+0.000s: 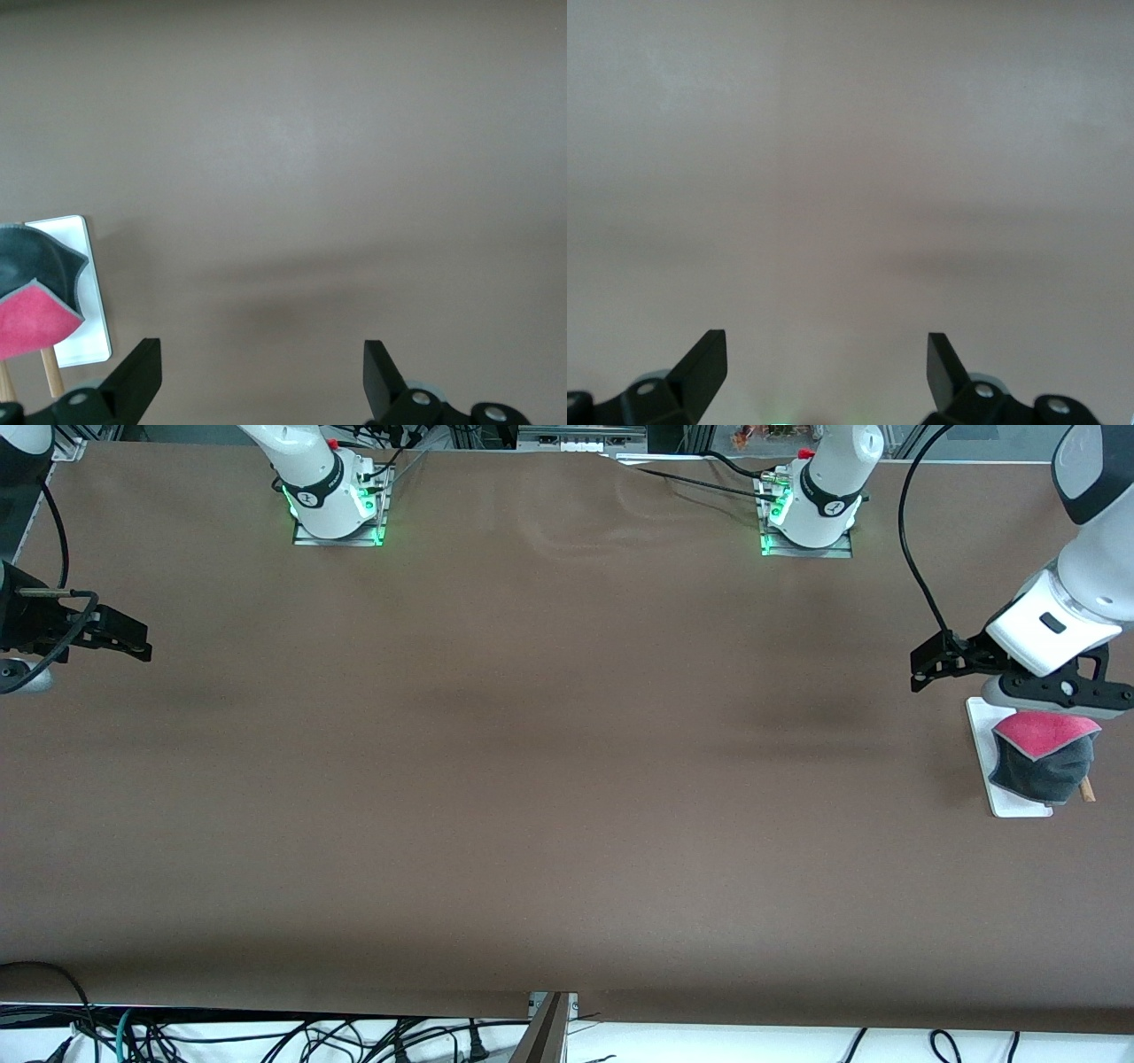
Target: Pass towel and hang on rack
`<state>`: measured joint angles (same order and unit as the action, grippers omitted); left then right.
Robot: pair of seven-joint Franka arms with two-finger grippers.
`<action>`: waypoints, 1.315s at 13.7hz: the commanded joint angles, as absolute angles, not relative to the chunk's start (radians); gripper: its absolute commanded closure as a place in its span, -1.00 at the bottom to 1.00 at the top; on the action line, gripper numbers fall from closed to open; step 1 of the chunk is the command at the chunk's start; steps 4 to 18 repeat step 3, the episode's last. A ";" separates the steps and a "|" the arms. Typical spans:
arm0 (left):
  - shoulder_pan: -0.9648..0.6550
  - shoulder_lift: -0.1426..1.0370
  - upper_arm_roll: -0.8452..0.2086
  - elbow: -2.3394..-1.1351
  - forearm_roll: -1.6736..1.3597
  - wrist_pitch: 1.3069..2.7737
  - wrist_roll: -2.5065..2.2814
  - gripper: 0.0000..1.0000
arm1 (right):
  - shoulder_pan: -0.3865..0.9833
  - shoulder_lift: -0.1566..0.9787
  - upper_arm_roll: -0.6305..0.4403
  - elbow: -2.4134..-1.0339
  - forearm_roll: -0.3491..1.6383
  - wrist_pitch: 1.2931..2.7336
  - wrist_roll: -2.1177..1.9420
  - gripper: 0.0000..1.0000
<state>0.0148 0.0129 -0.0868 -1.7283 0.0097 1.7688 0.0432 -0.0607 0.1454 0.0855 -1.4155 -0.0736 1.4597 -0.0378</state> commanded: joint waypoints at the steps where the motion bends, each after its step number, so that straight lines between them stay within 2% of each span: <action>1: -0.009 -0.017 -0.069 -1.776 0.032 1.796 0.026 -1.00 | -0.064 0.147 0.083 -1.404 -0.057 1.459 -0.052 -1.00; 18: -0.009 -0.017 -0.069 -1.776 0.031 1.796 0.025 -1.00 | -0.064 0.147 0.083 -1.404 -0.057 1.459 -0.052 -1.00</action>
